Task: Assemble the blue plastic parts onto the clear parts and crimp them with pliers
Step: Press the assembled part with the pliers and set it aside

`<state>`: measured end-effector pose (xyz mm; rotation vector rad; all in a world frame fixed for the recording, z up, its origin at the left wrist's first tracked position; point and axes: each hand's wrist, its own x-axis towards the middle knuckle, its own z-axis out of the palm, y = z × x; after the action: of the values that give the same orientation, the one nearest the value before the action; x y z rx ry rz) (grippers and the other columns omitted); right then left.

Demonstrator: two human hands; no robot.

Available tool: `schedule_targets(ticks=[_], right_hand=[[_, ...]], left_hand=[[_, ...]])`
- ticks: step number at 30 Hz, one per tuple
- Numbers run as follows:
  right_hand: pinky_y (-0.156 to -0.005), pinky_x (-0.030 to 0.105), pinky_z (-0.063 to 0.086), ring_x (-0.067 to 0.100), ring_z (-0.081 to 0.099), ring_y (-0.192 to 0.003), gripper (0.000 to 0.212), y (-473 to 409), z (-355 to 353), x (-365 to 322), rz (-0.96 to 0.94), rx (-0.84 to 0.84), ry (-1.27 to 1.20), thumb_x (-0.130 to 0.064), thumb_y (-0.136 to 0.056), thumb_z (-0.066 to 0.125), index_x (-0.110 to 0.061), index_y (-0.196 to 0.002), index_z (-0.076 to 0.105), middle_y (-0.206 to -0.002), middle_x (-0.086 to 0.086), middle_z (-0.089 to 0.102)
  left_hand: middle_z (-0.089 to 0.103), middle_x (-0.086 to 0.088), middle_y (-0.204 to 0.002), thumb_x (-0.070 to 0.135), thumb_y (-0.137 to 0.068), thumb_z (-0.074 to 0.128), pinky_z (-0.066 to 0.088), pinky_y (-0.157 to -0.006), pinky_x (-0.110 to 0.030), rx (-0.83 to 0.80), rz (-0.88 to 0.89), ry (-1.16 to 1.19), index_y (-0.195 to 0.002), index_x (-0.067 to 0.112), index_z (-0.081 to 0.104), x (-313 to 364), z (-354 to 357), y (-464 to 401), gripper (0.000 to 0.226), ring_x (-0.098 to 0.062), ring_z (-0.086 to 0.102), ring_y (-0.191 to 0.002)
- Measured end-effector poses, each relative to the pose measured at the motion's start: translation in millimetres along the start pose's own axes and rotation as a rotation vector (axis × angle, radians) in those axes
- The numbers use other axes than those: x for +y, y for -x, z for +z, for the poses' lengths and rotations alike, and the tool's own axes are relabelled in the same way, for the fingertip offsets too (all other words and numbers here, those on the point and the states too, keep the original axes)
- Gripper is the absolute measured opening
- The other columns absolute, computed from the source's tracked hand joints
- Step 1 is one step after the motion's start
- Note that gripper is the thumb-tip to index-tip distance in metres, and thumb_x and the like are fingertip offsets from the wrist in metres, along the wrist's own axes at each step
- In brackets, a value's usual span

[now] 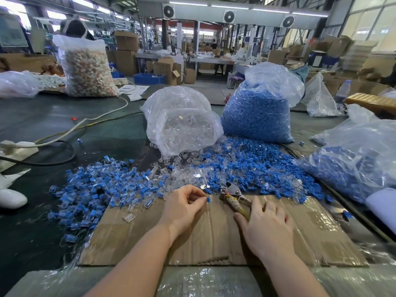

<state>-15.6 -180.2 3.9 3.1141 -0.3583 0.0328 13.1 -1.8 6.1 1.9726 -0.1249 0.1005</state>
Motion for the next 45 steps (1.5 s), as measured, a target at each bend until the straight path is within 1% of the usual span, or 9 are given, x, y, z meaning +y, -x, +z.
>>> schedule_targets(ticks=[3,6,9,15,19,22,36,39,45], right_hand=[[-0.096,0.034,0.039,0.026,0.043,-0.12,0.053,3,-5,-1,-0.088,0.135,0.071,-0.056,-0.094,0.028,-0.017,-0.127,0.042,-0.132,0.01,0.047],[-0.091,0.033,0.042,0.025,0.046,-0.113,0.044,2,-15,-3,-0.134,0.096,0.029,-0.052,-0.096,0.026,-0.017,-0.114,0.048,-0.123,0.009,0.051],[-0.092,0.033,0.044,0.021,0.05,-0.106,0.044,0,-29,-7,-0.206,-0.055,-0.205,-0.05,-0.097,0.025,-0.017,-0.108,0.052,-0.114,0.005,0.055],[-0.073,0.03,0.044,0.014,0.051,-0.072,0.039,5,-60,-11,-0.208,-0.435,-0.768,-0.048,-0.097,0.032,-0.016,-0.083,0.049,-0.079,-0.002,0.052],[-0.087,0.043,0.049,0.018,0.056,-0.076,0.033,1,-66,-6,-0.138,-0.592,-0.831,-0.048,-0.094,0.044,-0.016,-0.092,0.053,-0.083,0.004,0.058],[-0.085,0.045,0.051,0.022,0.063,-0.076,0.022,-2,-67,-5,-0.155,-0.688,-0.854,-0.026,-0.088,0.056,-0.01,-0.104,0.054,-0.086,0.01,0.065],[-0.091,0.059,0.046,0.031,0.064,-0.088,0.025,-1,-71,-9,-0.166,-0.723,-0.816,-0.011,-0.08,0.05,-0.009,-0.105,0.05,-0.101,0.021,0.064],[-0.093,0.055,0.046,0.026,0.059,-0.081,0.026,-1,-70,-8,-0.181,-0.744,-0.822,-0.01,-0.082,0.05,-0.007,-0.107,0.05,-0.095,0.016,0.06],[-0.071,0.037,0.038,0.022,0.046,-0.077,0.026,-2,-70,-7,-0.176,-0.724,-0.822,-0.005,-0.083,0.046,-0.012,-0.107,0.05,-0.087,0.01,0.05]], left_hand=[[0.066,-0.003,-0.08,0.009,-0.085,0.064,0.045,-0.055,-0.007,0.002,-0.092,0.122,-0.087,0.013,0.063,5,0,-3,0.005,0.001,0.058,-0.06],[0.066,-0.01,-0.076,0.003,-0.085,0.062,0.049,-0.053,-0.014,0.036,-0.189,0.284,-0.09,0.006,0.064,9,3,-3,0.006,-0.007,0.06,-0.057],[0.063,-0.015,-0.073,-0.001,-0.085,0.061,0.048,-0.053,-0.026,0.072,-0.27,0.452,-0.092,0.001,0.063,16,4,-3,0.007,-0.018,0.057,-0.058],[0.066,-0.013,-0.075,0.002,-0.085,0.064,0.048,-0.045,-0.025,0.112,-0.357,0.494,-0.089,0.005,0.065,19,1,-10,0.005,-0.012,0.058,-0.051],[0.067,-0.011,-0.071,0.002,-0.084,0.064,0.048,-0.043,-0.023,0.143,-0.38,0.494,-0.089,0.005,0.066,17,1,-12,0.005,-0.011,0.058,-0.047],[0.066,-0.011,-0.071,0.003,-0.085,0.064,0.048,-0.044,-0.023,0.157,-0.384,0.493,-0.088,0.006,0.066,16,2,-14,0.005,-0.011,0.058,-0.048],[0.067,-0.007,-0.07,0.005,-0.084,0.066,0.045,-0.04,-0.019,0.195,-0.401,0.519,-0.085,0.009,0.067,17,1,-15,0.005,-0.007,0.059,-0.045],[0.066,-0.006,-0.067,0.006,-0.084,0.066,0.043,-0.041,-0.022,0.196,-0.398,0.494,-0.084,0.01,0.067,17,1,-14,0.004,-0.008,0.057,-0.046],[0.067,-0.012,-0.077,0.004,-0.084,0.064,0.048,-0.046,-0.022,0.205,-0.392,0.495,-0.086,0.007,0.065,19,2,-15,0.004,-0.011,0.059,-0.052]])
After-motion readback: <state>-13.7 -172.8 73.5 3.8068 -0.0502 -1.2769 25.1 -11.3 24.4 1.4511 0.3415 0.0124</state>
